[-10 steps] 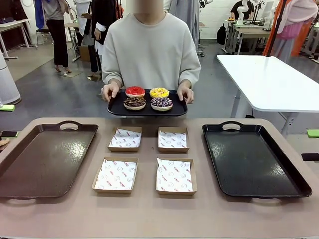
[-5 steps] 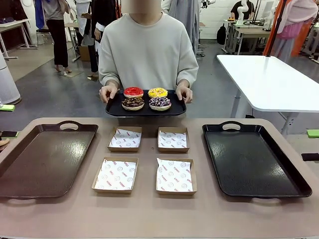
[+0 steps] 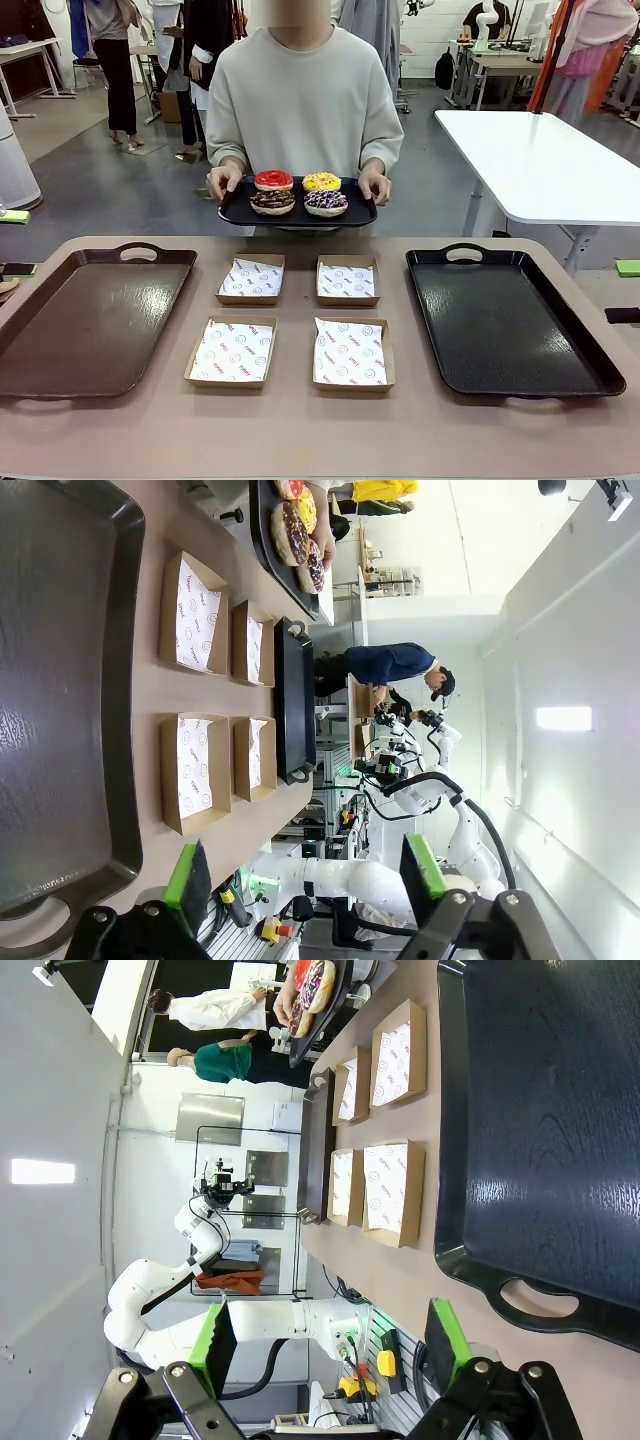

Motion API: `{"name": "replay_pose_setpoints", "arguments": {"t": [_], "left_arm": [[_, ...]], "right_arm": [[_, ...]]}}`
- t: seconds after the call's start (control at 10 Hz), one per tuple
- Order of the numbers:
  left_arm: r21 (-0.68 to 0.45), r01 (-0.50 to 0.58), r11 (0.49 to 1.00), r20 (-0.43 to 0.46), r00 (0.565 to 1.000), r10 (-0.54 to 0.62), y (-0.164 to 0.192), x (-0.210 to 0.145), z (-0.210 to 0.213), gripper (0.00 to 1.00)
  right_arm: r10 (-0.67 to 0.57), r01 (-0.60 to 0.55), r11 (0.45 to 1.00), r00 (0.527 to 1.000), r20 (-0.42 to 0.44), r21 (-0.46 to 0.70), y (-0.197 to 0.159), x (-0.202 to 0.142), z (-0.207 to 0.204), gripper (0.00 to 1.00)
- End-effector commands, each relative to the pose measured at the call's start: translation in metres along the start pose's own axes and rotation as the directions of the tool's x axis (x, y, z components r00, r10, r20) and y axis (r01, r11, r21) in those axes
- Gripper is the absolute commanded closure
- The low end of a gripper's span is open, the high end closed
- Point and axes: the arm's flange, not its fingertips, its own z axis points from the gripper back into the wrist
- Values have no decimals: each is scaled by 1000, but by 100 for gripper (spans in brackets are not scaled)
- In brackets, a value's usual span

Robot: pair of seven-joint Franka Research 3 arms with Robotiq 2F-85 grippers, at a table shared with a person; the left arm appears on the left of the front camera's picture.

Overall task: Individually package the donuts and arrange them on the tray.
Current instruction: Pick up one Paper togo box.

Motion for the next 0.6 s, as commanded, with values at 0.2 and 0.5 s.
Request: {"name": "replay_pose_setpoints", "arguments": {"t": [0.2, 0.5], "left_arm": [[-15, 2, 1000, 4, 1000, -2, -1, 1, -2, 0], [53, 60, 997, -23, 998, -59, -24, 4, -10, 0]], "right_arm": [[2, -2, 1000, 1000, 1, 3, 0, 0, 1, 0], [2, -2, 1000, 1000, 1, 3, 0, 0, 1, 0]]}}
